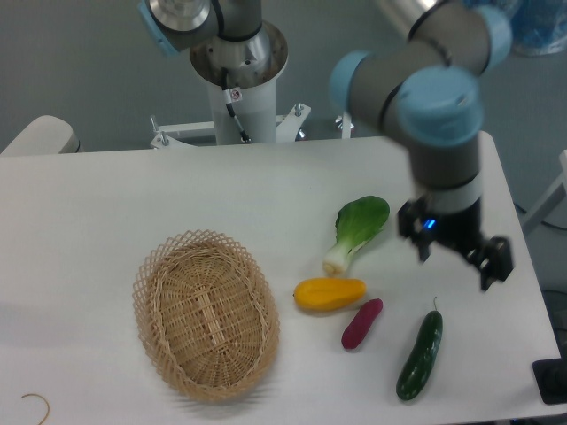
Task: Place the cucumber on the table
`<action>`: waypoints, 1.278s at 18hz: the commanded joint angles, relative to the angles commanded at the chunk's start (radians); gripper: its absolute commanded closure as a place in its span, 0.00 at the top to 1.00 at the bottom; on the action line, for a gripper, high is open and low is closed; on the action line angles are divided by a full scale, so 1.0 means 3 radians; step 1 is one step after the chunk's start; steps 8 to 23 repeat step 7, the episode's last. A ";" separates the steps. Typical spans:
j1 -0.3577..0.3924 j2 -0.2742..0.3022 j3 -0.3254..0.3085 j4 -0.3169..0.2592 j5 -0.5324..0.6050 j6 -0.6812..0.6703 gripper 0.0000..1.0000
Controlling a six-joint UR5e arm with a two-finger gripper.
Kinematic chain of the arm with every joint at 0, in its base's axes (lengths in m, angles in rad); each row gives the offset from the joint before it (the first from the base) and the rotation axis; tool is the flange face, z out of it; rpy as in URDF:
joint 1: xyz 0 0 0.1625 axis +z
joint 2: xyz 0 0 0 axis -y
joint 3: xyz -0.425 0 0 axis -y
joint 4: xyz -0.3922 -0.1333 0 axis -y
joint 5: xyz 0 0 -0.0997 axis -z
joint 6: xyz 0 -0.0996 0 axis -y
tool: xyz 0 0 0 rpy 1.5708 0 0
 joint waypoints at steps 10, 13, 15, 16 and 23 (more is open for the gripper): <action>0.0333 -0.0015 -0.0031 -0.0031 -0.0251 0.0620 1.00; 0.0333 -0.0015 -0.0031 -0.0031 -0.0251 0.0620 1.00; 0.0333 -0.0015 -0.0031 -0.0031 -0.0251 0.0620 1.00; 0.0333 -0.0015 -0.0031 -0.0031 -0.0251 0.0620 1.00; 0.0333 -0.0015 -0.0031 -0.0031 -0.0251 0.0620 1.00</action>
